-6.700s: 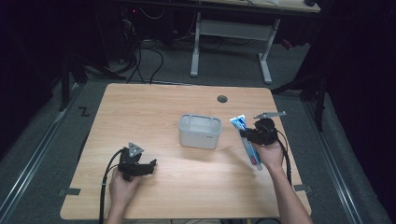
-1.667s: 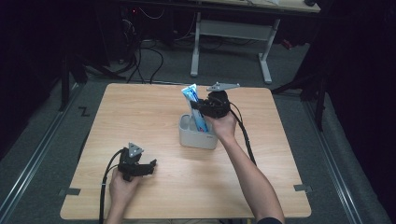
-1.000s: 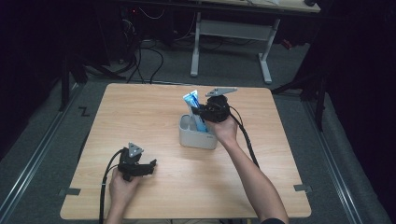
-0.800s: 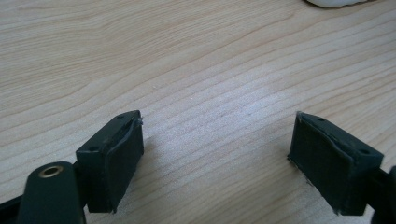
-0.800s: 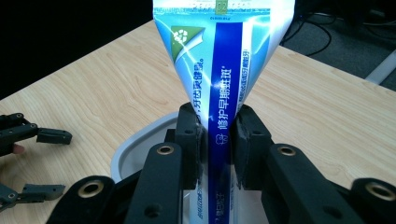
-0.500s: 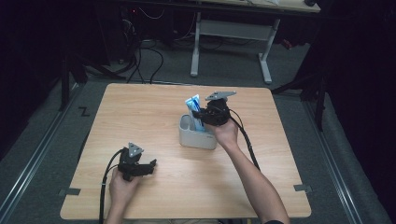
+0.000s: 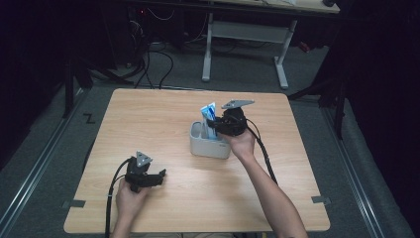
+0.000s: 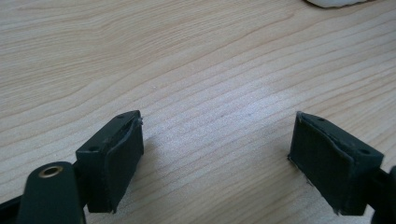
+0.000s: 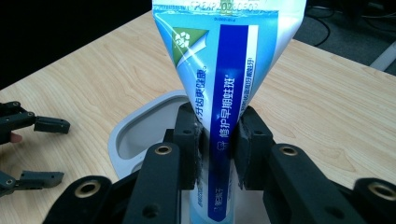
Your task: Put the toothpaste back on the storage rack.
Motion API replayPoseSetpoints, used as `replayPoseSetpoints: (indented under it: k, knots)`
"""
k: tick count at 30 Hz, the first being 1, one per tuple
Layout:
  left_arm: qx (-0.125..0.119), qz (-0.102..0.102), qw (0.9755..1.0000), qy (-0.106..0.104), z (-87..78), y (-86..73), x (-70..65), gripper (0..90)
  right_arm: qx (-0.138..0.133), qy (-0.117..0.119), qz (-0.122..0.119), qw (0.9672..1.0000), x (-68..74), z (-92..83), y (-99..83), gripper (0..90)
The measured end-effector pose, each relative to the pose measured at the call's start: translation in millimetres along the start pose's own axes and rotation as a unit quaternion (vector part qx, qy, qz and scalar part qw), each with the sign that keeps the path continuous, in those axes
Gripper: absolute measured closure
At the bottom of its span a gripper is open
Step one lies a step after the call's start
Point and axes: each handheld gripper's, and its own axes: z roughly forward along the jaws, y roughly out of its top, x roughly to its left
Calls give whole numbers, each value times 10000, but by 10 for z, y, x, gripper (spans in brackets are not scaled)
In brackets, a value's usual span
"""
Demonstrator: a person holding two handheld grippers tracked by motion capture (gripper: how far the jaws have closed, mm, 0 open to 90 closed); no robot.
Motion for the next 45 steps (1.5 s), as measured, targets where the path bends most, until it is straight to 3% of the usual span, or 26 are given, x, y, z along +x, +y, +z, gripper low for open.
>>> replayPoseSetpoints:
  k: [5,12,15,21,31,45]
  knots:
    - [2,-9,10000,-2,1,1,0,178,6,-145,-155,9998,24,-4,-1,725]
    - [1,-11,10000,-2,1,1,0,178,-14,-156,-90,9998,25,10,-1,707]
    - [3,-11,10000,-2,1,1,0,178,-27,-232,-138,9996,41,12,3,674]
    - [0,-10,10000,0,1,1,-1,178,-57,-253,-7,9997,18,-26,-3,591]
    - [4,-3,10000,4,1,1,0,178,-411,-331,-40,9986,15,-269,53,528]
    - [-2,-11,10000,4,2,1,-1,178,-582,-474,0,9972,-70,-513,44,526]
